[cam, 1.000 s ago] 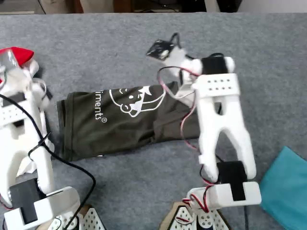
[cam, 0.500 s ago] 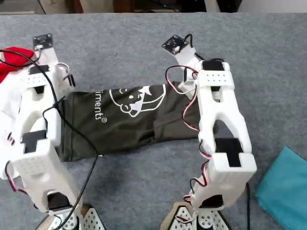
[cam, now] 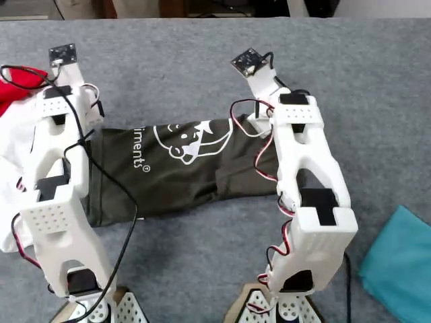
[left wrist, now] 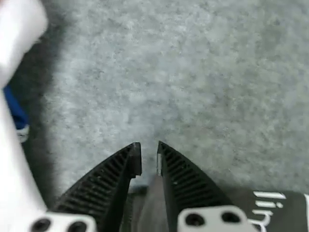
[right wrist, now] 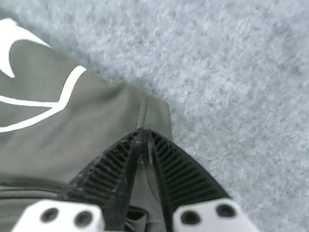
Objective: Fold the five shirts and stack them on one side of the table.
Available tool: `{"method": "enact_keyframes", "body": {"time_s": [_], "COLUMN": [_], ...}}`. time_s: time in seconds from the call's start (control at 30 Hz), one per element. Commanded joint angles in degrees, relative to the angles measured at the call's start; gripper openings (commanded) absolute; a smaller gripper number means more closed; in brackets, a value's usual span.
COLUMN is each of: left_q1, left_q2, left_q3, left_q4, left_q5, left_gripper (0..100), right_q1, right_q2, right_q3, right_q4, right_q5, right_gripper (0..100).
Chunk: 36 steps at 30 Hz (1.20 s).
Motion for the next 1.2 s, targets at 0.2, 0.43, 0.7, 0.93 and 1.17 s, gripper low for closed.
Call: {"method": "enact_keyframes", "body": {"time_s": [0.2,0.43,0.7,0.93,1.17], "left_q1": [2.7,2.0,1.1,0.0,-1.1], "left_q2": [2.6,2.9,3.4,12.5,18.8], "left_q3": [-4.4,-11.3,-17.0,-19.3,-26.8], "left_q4": [4.7,13.5,19.6,19.5,21.5], "left_q5": [-2.8,-8.4,-8.4,-8.4,-5.6], "left_gripper": [7,7,16,16,8], "right_q1": [0.4,0.4,0.4,0.4,0.2], "right_q2": [7.6,12.3,12.5,12.5,12.6], "right_q3": [-9.0,-15.3,-15.6,-15.6,-15.6], "right_q4": [6.2,11.0,11.3,11.3,11.3], "right_q5": [-1.7,-1.2,-1.1,-1.1,-1.1], "right_gripper": [0.5,0.5,0.5,0.5,0.5]}}
